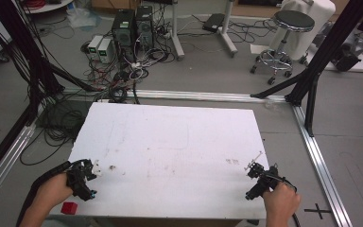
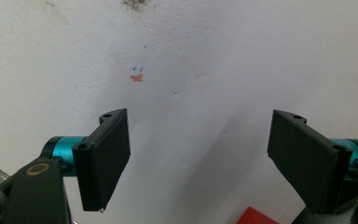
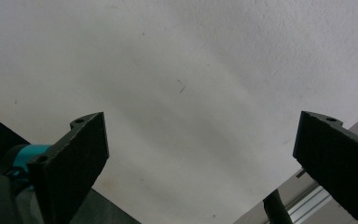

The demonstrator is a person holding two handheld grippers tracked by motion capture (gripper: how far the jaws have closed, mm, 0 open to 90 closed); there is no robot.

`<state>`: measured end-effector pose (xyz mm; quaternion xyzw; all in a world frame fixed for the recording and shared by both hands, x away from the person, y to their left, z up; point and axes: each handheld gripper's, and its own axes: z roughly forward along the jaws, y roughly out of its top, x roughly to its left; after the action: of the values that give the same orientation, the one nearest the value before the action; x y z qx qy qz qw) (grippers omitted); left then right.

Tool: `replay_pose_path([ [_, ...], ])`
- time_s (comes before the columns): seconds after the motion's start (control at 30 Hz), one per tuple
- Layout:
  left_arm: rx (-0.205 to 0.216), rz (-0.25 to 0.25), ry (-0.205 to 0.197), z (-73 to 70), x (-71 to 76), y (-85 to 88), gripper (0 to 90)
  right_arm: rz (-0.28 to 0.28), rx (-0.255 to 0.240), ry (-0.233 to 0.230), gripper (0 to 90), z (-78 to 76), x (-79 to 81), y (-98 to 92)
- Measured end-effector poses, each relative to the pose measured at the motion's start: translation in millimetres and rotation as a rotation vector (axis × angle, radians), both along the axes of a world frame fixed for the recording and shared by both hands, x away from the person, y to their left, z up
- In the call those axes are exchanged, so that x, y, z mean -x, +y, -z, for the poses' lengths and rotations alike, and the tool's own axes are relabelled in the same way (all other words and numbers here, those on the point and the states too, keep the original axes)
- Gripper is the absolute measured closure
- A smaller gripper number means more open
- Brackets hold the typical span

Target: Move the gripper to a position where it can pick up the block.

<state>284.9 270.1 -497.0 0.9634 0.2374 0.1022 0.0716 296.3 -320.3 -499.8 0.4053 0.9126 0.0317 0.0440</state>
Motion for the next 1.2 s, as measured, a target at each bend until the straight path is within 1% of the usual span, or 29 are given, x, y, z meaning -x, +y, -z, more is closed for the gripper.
replay_pose_path([
  [0.33, 0.005, 0.002, -0.002, -2.4, -0.3, 0.2, 21.4, 0.004, -0.003, -0.006, 2.5, -2.7, 0.9, -0.3],
  [0.5, 0.033, 0.003, -0.006, -1.9, 0.5, 0.4, 21.4, 0.000, 0.002, -0.009, 2.5, -2.7, 1.2, 0.5],
  [0.57, 0.027, 0.005, -0.008, -1.2, 0.2, 0.3, 21.4, -0.009, 0.005, -0.007, 2.5, -2.4, 0.8, 1.0],
  [0.63, 0.022, 0.007, -0.010, -0.8, -0.1, 0.1, 21.4, -0.006, 0.007, -0.008, 2.5, -2.5, 0.9, 1.7],
  [0.83, 0.029, 0.015, -0.014, -0.6, 0.8, -0.1, 21.4, -0.006, 0.003, -0.011, 2.5, -3.1, 1.7, 1.5],
  [0.97, 0.023, 0.039, -0.025, -0.5, 1.0, 0.6, 21.4, -0.012, 0.006, -0.009, 2.5, -2.9, 2.0, 1.8],
  [1.1, 0.029, 0.057, -0.033, -1.4, 1.9, 1.9, 21.3, -0.015, 0.010, -0.007, 2.5, -1.8, 1.9, 2.3],
  [1.2, 0.035, 0.075, -0.047, -2.3, 2.7, 3.6, 21.3, -0.011, 0.006, -0.011, 2.5, -2.8, 2.0, 2.1],
])
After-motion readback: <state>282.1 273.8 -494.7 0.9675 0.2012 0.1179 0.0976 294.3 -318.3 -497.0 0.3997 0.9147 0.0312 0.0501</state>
